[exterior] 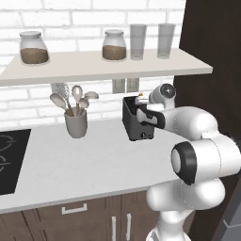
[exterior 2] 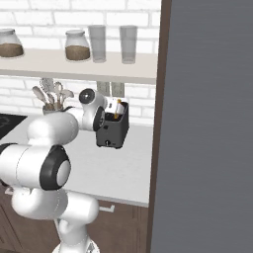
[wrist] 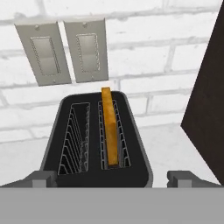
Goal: Start the toaster. Once the lever pops up, take the bread to the plate on the dining counter.
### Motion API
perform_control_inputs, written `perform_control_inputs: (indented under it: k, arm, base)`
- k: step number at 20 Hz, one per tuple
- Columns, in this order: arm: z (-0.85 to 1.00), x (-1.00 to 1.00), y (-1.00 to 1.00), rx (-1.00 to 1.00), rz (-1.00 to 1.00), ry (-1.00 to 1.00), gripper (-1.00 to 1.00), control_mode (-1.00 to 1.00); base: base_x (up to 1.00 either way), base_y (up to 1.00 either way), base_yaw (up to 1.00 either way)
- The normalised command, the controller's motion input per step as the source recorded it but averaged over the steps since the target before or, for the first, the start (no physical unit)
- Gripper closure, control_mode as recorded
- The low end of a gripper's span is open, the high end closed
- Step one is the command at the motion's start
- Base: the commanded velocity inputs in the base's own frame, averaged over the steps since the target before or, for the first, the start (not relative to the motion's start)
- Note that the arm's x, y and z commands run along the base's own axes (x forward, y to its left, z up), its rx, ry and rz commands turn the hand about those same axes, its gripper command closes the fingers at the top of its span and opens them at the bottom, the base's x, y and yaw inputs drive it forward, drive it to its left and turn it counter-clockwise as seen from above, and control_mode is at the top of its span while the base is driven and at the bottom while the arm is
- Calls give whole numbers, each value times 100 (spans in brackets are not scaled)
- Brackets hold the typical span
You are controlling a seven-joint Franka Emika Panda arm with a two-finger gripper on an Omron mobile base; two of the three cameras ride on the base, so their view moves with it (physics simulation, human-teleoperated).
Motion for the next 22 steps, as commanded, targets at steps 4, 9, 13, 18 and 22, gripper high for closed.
perform_control_inputs:
  k: [4,9,13,18,22]
  arm:
    - [-6,27,0,0,0,0,-100,-100]
    - [0,11,-1,0,0,0,-100,-100]
    - [-12,14,0,0,0,0,-100,-100]
    - [-12,19,0,0,0,1,-100,-100]
    - [-3,24,0,0,0,4,-100,-100]
  base:
    - [0,0,0]
    - [0,0,0]
    - [0,0,0]
    - [0,0,0]
    - [0,0,0]
